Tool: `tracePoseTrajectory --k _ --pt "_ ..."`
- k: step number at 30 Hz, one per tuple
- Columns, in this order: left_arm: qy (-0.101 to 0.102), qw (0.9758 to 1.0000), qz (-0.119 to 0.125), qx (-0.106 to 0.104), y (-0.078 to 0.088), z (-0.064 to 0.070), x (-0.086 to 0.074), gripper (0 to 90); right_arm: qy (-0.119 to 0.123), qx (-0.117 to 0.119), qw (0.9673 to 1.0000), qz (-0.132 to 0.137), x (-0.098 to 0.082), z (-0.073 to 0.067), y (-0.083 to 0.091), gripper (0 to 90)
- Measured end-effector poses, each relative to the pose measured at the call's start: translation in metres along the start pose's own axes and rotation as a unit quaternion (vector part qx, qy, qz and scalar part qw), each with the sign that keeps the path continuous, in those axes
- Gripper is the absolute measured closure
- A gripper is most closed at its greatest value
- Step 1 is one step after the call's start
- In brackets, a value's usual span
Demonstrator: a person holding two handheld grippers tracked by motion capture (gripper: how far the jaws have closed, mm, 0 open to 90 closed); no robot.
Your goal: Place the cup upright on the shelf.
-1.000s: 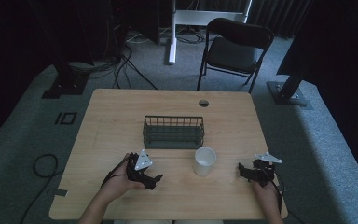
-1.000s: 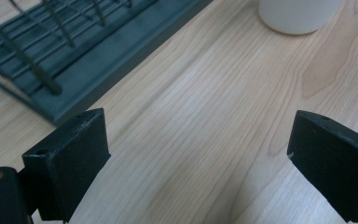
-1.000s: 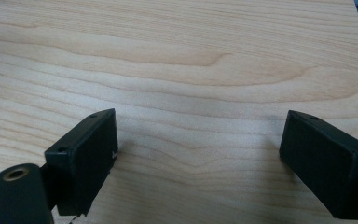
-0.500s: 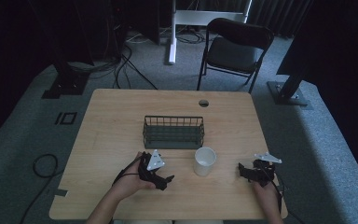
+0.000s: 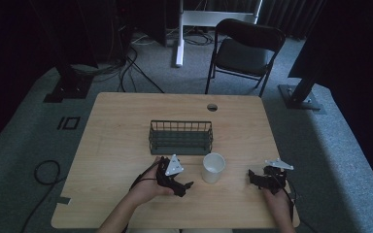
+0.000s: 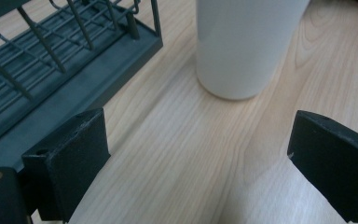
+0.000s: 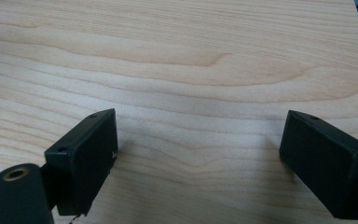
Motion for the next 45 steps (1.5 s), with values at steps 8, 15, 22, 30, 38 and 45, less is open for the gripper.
tracePoseTrajectory --k 8,15,22,30,38,45 --pt "-0.003 0.9999 0.013 -0.009 -0.005 0.009 0.011 5.4 0.0 0.0 1.0 0.0 0.0 0.0 0.0 10.8" --pt "-0.008 0.9995 0.02 -0.023 -0.014 0.023 0.021 5.4 0.0 0.0 1.0 0.0 0.0 0.0 0.0 10.8" --pt "-0.01 0.9993 0.025 -0.027 -0.024 0.033 0.028 5.4 0.001 0.001 1.0 0.0 0.0 0.0 0.0 10.8" --pt "-0.002 0.9986 0.047 -0.023 -0.032 0.04 0.045 5.4 0.001 0.001 1.0 0.0 0.0 0.0 0.0 10.8" --pt "0.043 0.9954 0.085 -0.007 -0.041 0.041 0.057 5.5 0.001 0.001 1.0 0.0 0.0 0.0 0.0 10.8" --pt "0.062 0.9928 0.103 0.001 -0.046 0.044 0.059 5.5 0.001 0.001 1.0 -0.001 0.0 0.0 0.0 10.8"
Point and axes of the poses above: each handheld gripper's, and its own axes: y roughly backward along the jaws, x roughly out of its top, z roughly to its right, the point moved 8 cm from there along -y, roughly forward along the jaws, and after that the axes turned 15 degrees about x, right-handed, at the moved point
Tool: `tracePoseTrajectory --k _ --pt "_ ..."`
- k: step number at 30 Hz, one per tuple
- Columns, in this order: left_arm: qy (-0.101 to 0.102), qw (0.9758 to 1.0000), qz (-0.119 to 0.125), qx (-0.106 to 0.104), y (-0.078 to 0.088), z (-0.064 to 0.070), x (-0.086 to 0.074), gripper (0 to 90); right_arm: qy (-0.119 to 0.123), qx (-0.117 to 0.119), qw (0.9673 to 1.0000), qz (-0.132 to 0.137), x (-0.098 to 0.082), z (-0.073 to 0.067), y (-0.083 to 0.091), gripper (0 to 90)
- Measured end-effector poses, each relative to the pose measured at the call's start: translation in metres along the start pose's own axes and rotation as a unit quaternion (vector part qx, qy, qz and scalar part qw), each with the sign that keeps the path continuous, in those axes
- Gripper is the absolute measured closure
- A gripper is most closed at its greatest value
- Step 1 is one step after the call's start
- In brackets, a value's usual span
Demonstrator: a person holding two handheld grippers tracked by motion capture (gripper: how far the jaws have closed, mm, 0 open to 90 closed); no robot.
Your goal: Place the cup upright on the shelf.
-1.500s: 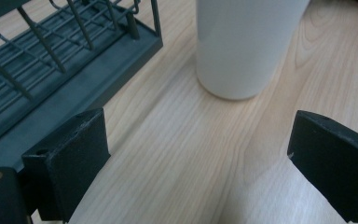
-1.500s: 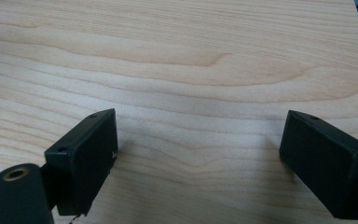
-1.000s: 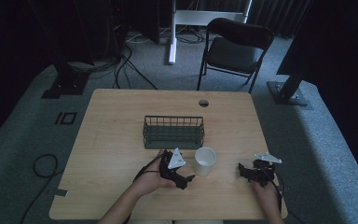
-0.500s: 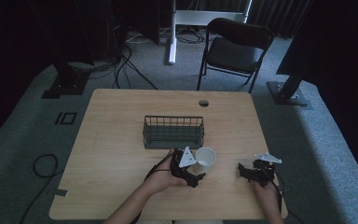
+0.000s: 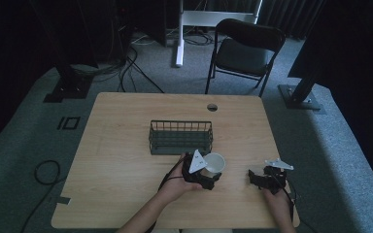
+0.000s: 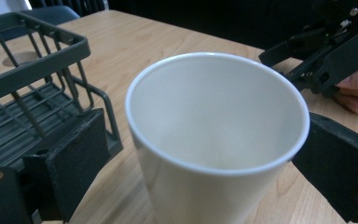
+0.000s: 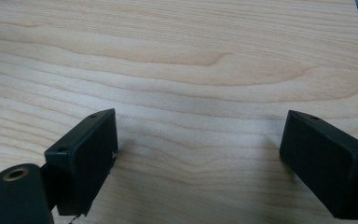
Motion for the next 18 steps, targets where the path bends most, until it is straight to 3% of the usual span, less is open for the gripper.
tracePoseTrajectory --k 3,7,10,13,16,18 --pt "-0.002 1.0 0.003 0.0 -0.0011 0.0019 -0.0006 5.6 0.0 0.0 1.0 0.0 0.0 0.0 0.0 10.8" --pt "0.011 0.9998 0.012 0.009 -0.0026 0.002 0.0007 6.2 0.0 0.0 1.0 0.0 0.0 0.0 0.0 10.8" --pt "0.015 0.9996 0.02 0.012 -0.0024 0.0028 0.0026 14.3 0.0 0.0 1.0 0.0 0.0 0.0 0.0 10.8" --pt "0.013 0.9996 0.02 0.016 -0.0028 0.0037 0.0027 19.9 0.0 0.0 1.0 0.0 0.0 0.0 0.0 10.8" --pt "0.0 0.9994 0.023 0.025 -0.004 0.0026 0.0041 20.8 0.0 0.0 1.0 0.0 0.0 0.0 0.0 10.8" --pt "0.001 0.9995 0.024 0.02 -0.0039 0.0031 0.0047 20.9 0.0 0.0 1.0 0.0 0.0 0.0 0.0 10.8"
Point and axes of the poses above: each handheld gripper's, and its own axes: y roughly backward along the jaws, x roughly out of its top, z roughly to its right, the point moved 8 cm from there along -y, roughly forward along the jaws, and after that the axes turned 15 degrees about x, right-handed, at the moved point
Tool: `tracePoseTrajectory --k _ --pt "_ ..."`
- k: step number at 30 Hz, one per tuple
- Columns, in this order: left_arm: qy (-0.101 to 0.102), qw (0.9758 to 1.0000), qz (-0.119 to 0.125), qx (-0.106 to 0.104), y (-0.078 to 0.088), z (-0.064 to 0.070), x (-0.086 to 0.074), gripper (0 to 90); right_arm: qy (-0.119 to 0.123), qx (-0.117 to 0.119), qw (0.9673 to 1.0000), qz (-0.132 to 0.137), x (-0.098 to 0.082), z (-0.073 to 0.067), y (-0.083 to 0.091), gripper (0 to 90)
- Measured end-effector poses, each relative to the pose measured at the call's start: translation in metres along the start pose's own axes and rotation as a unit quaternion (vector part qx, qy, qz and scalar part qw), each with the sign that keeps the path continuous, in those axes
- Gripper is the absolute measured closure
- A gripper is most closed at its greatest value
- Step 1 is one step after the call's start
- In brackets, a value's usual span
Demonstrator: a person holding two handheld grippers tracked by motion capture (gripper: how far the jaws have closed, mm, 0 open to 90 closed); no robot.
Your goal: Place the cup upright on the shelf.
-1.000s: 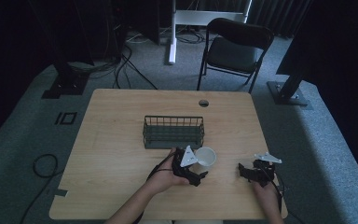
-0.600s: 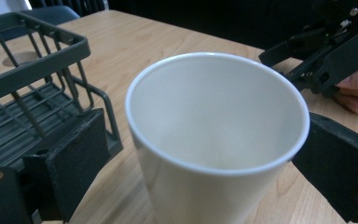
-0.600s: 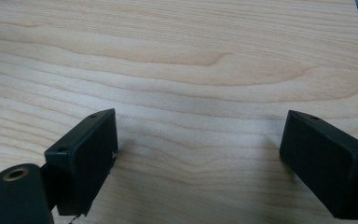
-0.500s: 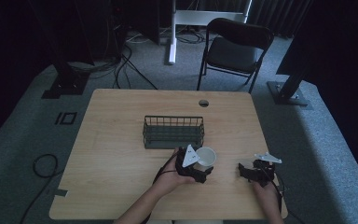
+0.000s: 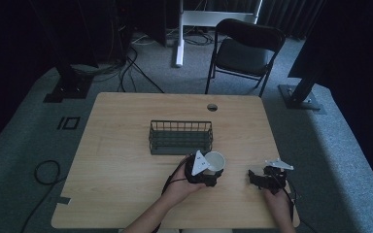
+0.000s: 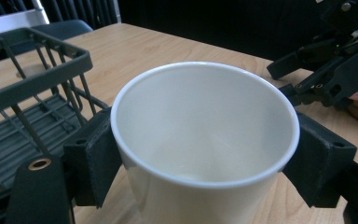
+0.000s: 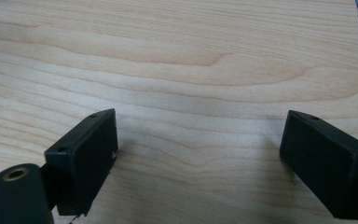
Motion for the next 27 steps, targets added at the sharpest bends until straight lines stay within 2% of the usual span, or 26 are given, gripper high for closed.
tracePoseTrajectory --k 1,6,14,15,20,27 --pt "0.009 1.0 0.002 -0.004 0.001 0.0 0.001 20.9 0.0 0.0 1.0 0.0 0.0 0.0 0.0 10.8" --pt "0.015 0.9998 0.012 -0.006 0.007 -0.005 0.013 21.0 0.0 0.0 1.0 0.0 0.0 0.0 0.0 10.8" --pt "0.009 0.9996 0.017 -0.019 0.017 -0.007 0.03 21.0 0.0 0.0 1.0 0.0 0.0 0.0 0.0 10.8" --pt "0.015 0.9994 0.019 -0.024 0.019 -0.007 0.035 21.0 0.0 0.0 1.0 0.0 0.0 0.0 0.0 10.8" --pt "0.014 0.999 0.022 -0.035 0.024 -0.006 0.046 21.0 0.0 0.0 1.0 0.0 0.0 0.0 0.0 10.8" --pt "0.017 0.9986 0.031 -0.038 0.029 -0.009 0.06 21.0 -0.001 0.0 1.0 0.0 0.0 0.0 0.0 10.8"
Point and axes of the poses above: each handheld gripper's, and its own axes: y roughly backward along the jaws, x roughly out of its top, z roughly to its right, the point moved 8 cm from there along -y, roughly forward along the jaws, and after that the axes turned 15 degrees about x, right-handed, at the moved point
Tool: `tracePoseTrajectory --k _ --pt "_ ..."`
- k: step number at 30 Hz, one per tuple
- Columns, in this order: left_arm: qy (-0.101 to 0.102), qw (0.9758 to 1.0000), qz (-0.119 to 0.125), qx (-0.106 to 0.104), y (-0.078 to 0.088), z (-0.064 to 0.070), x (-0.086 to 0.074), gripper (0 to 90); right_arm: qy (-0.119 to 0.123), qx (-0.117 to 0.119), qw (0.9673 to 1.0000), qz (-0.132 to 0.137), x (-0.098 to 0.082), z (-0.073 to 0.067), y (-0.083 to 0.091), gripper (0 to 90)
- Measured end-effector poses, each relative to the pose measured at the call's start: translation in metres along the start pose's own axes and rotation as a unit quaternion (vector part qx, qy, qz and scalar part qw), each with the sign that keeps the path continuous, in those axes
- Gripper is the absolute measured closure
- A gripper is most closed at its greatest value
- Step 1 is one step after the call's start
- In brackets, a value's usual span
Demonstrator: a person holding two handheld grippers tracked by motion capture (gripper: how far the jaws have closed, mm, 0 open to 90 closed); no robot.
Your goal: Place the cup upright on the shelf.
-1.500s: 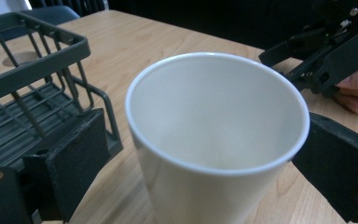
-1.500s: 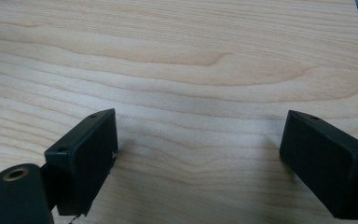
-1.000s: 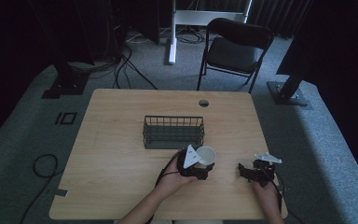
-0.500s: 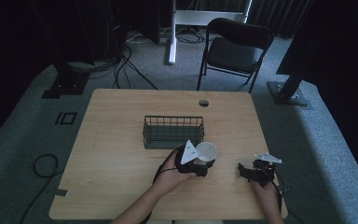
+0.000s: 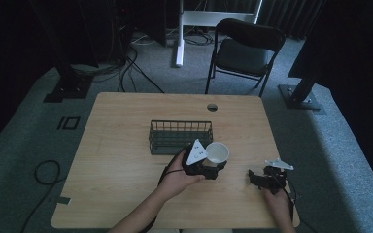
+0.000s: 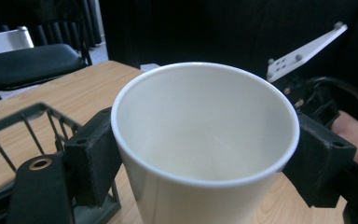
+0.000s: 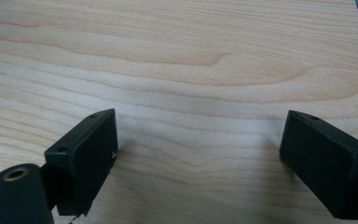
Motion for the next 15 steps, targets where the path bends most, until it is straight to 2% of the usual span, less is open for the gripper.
tracePoseTrajectory --k 4,8,12,15 --pt "-0.004 1.0 0.007 0.002 0.006 -0.003 0.013 21.0 0.001 0.0 1.0 0.0 0.0 0.0 0.0 10.8" --pt "0.001 0.9999 0.013 0.004 0.009 -0.006 0.019 21.0 0.001 0.0 1.0 0.0 0.0 0.0 0.0 10.8" --pt "0.006 0.9995 0.027 0.014 0.015 -0.015 0.033 21.0 0.001 0.0 1.0 0.0 0.0 0.0 0.0 10.8" --pt "0.016 0.9985 0.045 0.027 0.019 -0.021 0.043 21.0 0.001 0.0 1.0 0.0 0.0 0.0 0.0 10.8"
Point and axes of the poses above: each handheld gripper's, and its own axes: y roughly backward along the jaws, x roughly out of its top, z roughly to its right, the point moved 8 cm from there along -y, roughly forward along the jaws, and after that the axes turned 15 degrees about x, right-handed, at the moved point
